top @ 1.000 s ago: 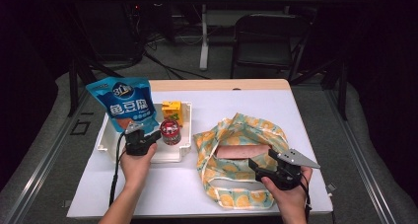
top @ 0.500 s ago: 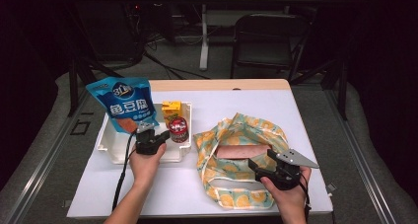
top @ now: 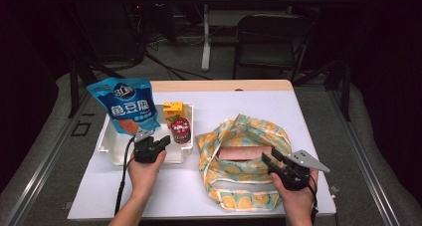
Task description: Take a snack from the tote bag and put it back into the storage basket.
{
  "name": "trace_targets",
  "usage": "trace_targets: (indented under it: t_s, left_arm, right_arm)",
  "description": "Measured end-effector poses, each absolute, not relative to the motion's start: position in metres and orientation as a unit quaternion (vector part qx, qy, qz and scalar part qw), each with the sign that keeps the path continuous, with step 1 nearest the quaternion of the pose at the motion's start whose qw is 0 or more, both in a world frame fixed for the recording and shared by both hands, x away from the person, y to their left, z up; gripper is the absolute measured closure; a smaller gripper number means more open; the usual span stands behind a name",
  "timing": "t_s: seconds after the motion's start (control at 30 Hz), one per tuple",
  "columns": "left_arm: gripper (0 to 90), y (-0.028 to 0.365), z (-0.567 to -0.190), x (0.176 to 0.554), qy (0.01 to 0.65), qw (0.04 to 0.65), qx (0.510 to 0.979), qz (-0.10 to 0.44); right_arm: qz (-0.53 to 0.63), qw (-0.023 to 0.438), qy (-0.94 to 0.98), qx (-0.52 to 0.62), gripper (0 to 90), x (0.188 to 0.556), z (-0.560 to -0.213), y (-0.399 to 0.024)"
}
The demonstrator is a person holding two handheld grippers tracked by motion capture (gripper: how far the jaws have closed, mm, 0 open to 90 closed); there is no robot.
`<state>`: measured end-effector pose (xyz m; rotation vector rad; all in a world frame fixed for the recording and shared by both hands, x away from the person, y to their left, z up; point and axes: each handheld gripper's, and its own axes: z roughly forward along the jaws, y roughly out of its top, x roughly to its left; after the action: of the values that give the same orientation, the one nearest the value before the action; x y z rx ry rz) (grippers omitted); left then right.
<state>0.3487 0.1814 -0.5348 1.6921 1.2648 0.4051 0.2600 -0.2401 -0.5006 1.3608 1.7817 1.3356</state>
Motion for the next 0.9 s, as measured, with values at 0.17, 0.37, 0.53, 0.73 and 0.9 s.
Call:
trace_targets:
  t_s: [0.17, 0.37, 0.53, 0.73, 0.9]
  left_arm:
    - [89.6, 0.177, -0.521, 0.323, 0.492, 0.490, 0.698, 0.174]
    - [89.8, 0.149, -0.505, 0.301, 0.452, 0.510, 0.710, 0.177]
    - [90.0, 0.119, -0.500, 0.295, 0.419, 0.515, 0.730, 0.163]
    - [90.0, 0.079, -0.500, 0.299, 0.394, 0.525, 0.740, 0.147]
    - [89.6, 0.049, -0.505, 0.306, 0.367, 0.516, 0.763, 0.134]
  right_arm:
    - [0.498, 0.261, 0.649, 0.512, 90.0, 0.268, -0.496, -0.254]
    - [0.478, 0.274, 0.672, 0.494, 90.0, 0.282, -0.495, -0.248]
    - [0.448, 0.271, 0.691, 0.499, 90.0, 0.291, -0.506, -0.256]
    - [0.444, 0.250, 0.692, 0.511, 90.0, 0.291, -0.518, -0.264]
    - [0.445, 0.242, 0.698, 0.505, 90.0, 0.288, -0.522, -0.260]
